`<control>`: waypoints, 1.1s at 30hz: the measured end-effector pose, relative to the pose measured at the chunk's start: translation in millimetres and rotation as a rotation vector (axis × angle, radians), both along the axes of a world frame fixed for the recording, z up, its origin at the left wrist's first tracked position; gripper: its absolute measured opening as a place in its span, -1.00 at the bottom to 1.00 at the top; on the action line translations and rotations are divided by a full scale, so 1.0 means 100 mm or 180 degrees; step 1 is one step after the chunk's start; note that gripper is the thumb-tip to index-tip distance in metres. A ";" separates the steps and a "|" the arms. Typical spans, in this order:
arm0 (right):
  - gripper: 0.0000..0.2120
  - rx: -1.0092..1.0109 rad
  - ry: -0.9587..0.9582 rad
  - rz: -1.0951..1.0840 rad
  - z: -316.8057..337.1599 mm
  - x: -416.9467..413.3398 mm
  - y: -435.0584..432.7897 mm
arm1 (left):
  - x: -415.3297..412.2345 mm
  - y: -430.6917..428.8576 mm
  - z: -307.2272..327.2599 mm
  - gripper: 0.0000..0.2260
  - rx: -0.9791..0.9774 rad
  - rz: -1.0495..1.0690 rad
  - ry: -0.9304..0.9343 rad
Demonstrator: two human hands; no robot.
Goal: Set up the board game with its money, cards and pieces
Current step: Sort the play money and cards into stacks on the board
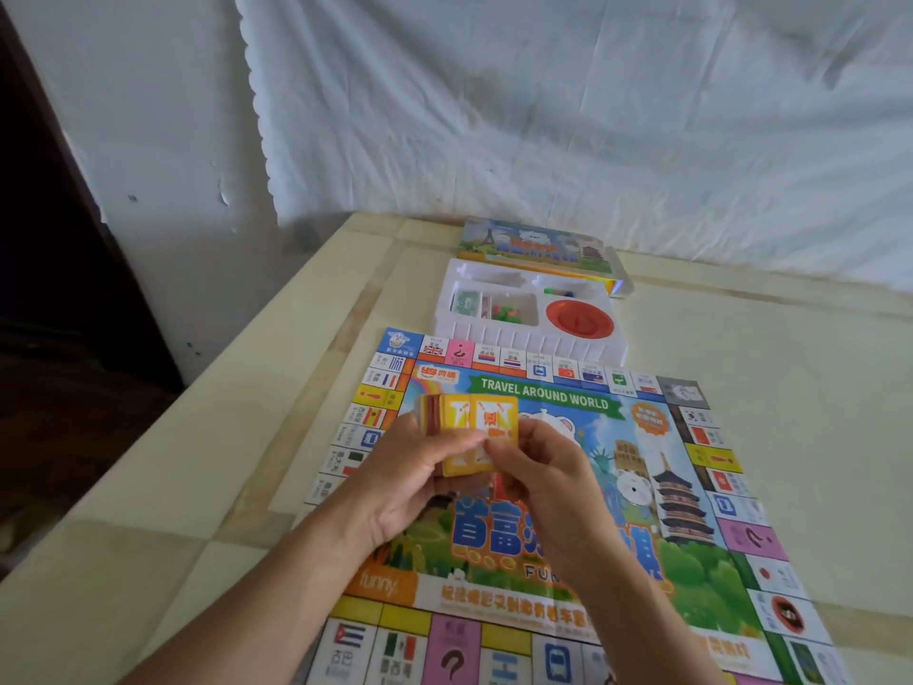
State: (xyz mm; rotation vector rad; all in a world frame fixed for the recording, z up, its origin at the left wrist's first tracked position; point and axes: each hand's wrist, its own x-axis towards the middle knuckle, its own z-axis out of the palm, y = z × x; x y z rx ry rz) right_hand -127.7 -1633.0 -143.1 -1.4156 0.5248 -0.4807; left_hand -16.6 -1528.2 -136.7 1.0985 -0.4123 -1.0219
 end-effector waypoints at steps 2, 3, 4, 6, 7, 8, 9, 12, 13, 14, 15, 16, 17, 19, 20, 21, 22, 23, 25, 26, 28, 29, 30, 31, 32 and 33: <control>-0.86 -0.0046 0.0014 -0.0110 -0.02 0.01 0.00 | -0.01 0.01 0.00 -0.72 -0.0073 -0.0072 0.0045; -0.88 0.0012 0.0008 -0.0175 -0.02 0.01 -0.02 | -0.01 0.01 0.01 -0.73 -0.0159 -0.0139 0.0152; -0.91 0.0110 -0.0004 -0.0219 -0.01 0.00 -0.03 | -0.01 0.02 0.01 -0.74 -0.0243 -0.0200 0.0246; -0.94 0.0301 -0.0014 -0.0203 0.01 -0.02 -0.07 | -0.01 0.03 0.02 -0.76 -0.0248 -0.0159 0.0196; -0.95 0.0336 -0.0002 -0.0155 0.00 -0.02 -0.08 | -0.02 0.02 0.02 -0.77 -0.0175 -0.0062 0.0094; -0.93 0.0322 0.0018 -0.0111 0.00 -0.03 -0.08 | -0.03 0.02 0.01 -0.77 -0.0097 0.0052 -0.0003; -0.89 0.0291 0.0041 -0.0082 -0.01 -0.03 -0.07 | -0.03 0.01 0.00 -0.78 -0.0042 0.0146 -0.0076; -0.84 0.0281 0.0031 -0.0131 -0.02 -0.01 -0.03 | -0.06 0.01 -0.01 -0.74 -0.0054 0.0164 -0.0087; -0.84 0.0317 0.0011 -0.0159 -0.02 0.00 -0.02 | -0.06 0.01 0.00 -0.73 -0.0100 0.0086 -0.0013; -0.84 0.0380 -0.0012 -0.0181 -0.02 -0.01 -0.03 | -0.06 0.01 0.00 -0.74 -0.0157 0.0003 0.0083; -0.84 0.0461 -0.0030 -0.0196 -0.01 -0.01 -0.04 | -0.05 0.02 0.01 -0.76 -0.0202 -0.0053 0.0146; -0.84 0.0538 -0.0036 -0.0200 -0.01 -0.02 -0.05 | -0.05 0.02 0.02 -0.76 -0.0205 -0.0061 0.0131; -0.85 0.0583 -0.0033 -0.0197 -0.01 -0.02 -0.05 | -0.05 0.02 0.01 -0.77 -0.0158 -0.0019 0.0049; -0.87 0.0565 -0.0030 -0.0171 0.00 -0.03 -0.03 | -0.06 0.01 0.00 -0.78 -0.0030 0.0153 -0.0142; -0.87 0.0531 -0.0033 -0.0160 0.00 -0.02 -0.02 | -0.07 0.00 -0.01 -0.78 0.0003 0.0236 -0.0178; -0.86 0.0499 -0.0040 -0.0161 0.00 -0.02 -0.01 | -0.07 -0.01 -0.02 -0.77 0.0001 0.0283 -0.0172; -0.85 0.0485 -0.0052 -0.0174 0.00 -0.02 0.00 | -0.08 -0.01 -0.02 -0.76 -0.0036 0.0276 -0.0129; -0.85 0.0491 -0.0060 -0.0203 0.00 -0.02 0.00 | -0.07 0.00 -0.01 -0.75 -0.0097 0.0218 -0.0064; -0.86 0.0557 -0.0063 -0.0263 0.01 -0.02 -0.02 | -0.06 0.01 0.00 -0.75 -0.0200 0.0094 0.0047; -0.87 0.0582 -0.0054 -0.0268 0.01 -0.02 -0.03 | -0.05 0.01 0.01 -0.75 -0.0197 0.0094 0.0049; -0.88 0.0586 -0.0027 -0.0237 0.01 -0.02 -0.03 | -0.06 0.01 -0.01 -0.76 -0.0101 0.0212 -0.0022; -0.87 0.0583 -0.0023 -0.0213 0.01 -0.03 -0.02 | -0.06 0.01 -0.02 -0.75 -0.0056 0.0278 -0.0054; -0.87 0.0583 -0.0022 -0.0194 0.01 -0.02 -0.01 | -0.06 0.01 -0.02 -0.73 -0.0039 0.0314 -0.0068; -0.87 0.0584 -0.0028 -0.0189 0.01 -0.02 -0.01 | -0.06 0.01 -0.02 -0.71 -0.0057 0.0300 -0.0061; -0.87 0.0590 -0.0037 -0.0203 0.02 -0.03 0.00 | -0.06 0.01 -0.02 -0.71 -0.0100 0.0248 -0.0032; -0.87 0.0604 -0.0042 -0.0235 0.03 -0.03 -0.01 | -0.06 0.02 -0.01 -0.71 -0.0150 0.0185 0.0013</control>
